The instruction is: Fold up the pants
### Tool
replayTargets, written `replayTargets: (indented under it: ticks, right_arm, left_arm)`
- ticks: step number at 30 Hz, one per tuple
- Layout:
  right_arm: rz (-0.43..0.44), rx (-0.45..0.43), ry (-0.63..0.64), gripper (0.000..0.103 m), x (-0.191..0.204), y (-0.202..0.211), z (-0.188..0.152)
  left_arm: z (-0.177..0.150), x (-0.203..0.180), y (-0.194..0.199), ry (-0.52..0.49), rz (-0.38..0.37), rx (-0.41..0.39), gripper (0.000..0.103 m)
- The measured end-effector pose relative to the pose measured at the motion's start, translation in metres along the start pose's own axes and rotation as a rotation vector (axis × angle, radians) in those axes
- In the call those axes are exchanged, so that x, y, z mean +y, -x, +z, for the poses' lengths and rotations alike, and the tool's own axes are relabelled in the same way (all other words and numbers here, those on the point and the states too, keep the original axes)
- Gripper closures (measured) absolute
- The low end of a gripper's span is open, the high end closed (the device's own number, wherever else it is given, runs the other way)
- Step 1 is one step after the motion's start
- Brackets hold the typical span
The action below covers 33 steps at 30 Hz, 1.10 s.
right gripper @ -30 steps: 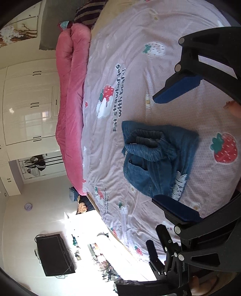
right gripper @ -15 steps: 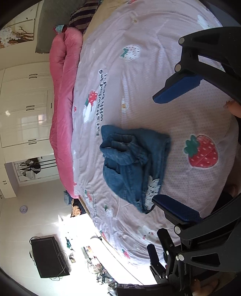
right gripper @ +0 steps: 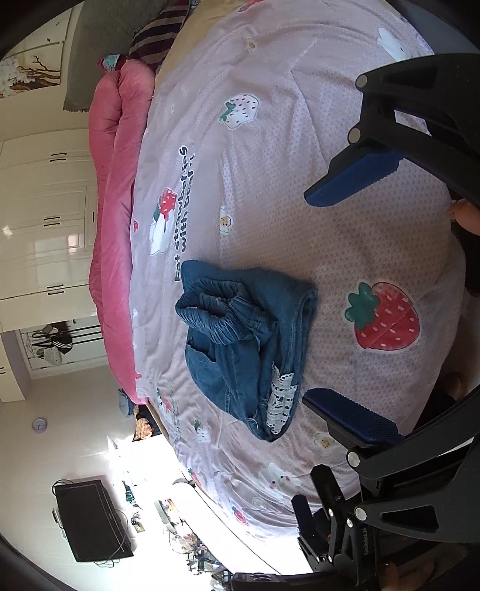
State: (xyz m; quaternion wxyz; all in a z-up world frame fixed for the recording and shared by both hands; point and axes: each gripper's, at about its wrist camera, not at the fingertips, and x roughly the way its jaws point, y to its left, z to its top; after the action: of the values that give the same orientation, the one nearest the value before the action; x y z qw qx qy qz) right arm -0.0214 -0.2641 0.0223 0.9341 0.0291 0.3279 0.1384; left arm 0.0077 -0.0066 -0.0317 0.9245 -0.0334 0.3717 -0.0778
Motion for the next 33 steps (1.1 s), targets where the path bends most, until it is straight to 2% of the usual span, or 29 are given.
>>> replayTargets:
  ticks: [33]
  right_arm:
    - [0.003, 0.018, 0.011, 0.005, 0.0043, -0.0026, -0.0047]
  left_arm:
    - [0.0004, -0.0002, 0.0005, -0.005, 0.010, 0.003, 0.010]
